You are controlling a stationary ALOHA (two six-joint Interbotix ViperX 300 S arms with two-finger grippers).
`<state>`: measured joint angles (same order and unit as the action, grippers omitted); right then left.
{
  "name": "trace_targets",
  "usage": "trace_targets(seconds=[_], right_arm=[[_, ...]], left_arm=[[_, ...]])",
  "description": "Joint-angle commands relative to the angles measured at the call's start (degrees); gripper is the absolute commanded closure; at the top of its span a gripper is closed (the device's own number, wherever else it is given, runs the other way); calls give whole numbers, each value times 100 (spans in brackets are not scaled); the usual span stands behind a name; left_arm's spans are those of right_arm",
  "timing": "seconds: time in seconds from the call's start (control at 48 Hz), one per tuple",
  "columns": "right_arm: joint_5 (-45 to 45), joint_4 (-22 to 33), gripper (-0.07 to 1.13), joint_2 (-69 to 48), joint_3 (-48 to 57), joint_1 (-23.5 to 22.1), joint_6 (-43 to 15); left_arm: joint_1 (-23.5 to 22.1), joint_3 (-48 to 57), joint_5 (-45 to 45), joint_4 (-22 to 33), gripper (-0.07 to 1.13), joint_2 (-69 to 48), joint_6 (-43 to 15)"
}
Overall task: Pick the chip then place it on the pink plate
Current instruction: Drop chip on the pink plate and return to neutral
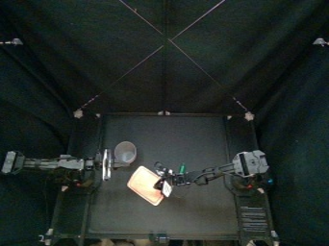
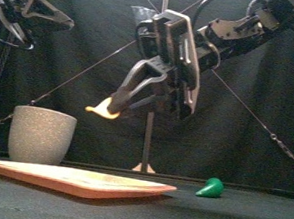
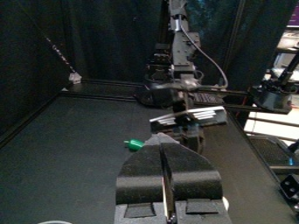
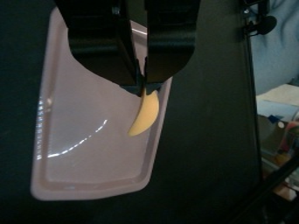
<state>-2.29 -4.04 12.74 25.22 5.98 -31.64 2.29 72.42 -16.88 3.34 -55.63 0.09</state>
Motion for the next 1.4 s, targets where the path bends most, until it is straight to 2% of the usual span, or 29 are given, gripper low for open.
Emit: trace_targets(seconds=[0.021, 0.208, 0.375, 0.479, 0.604, 0.792, 1.188, 1.396], right_arm=[[132, -44, 61, 176, -413, 70, 0], [422, -53, 53, 466, -624, 35, 0], [431, -70, 34, 536, -659, -35, 0], [422, -18, 27, 475, -598, -97, 18], [229, 79, 27, 272, -404, -255, 26], [-659, 290, 26, -492, 290, -519, 70], [-2558, 1266, 26, -2769, 2224, -1125, 105], [-2830, 1934, 26, -3999, 2988, -1239, 88]], left_arm=[[18, -79, -53, 9, 104, 9, 9], [0, -88, -53, 9, 104, 18, 18], [-35, -79, -53, 26, 104, 18, 18], [-35, -70, -35, 26, 104, 18, 18], [-35, -53, -26, 26, 104, 18, 18], [-35, -44, -26, 62, 104, 9, 18], [-9, 0, -9, 62, 104, 9, -9], [26, 44, -9, 53, 104, 18, -18]])
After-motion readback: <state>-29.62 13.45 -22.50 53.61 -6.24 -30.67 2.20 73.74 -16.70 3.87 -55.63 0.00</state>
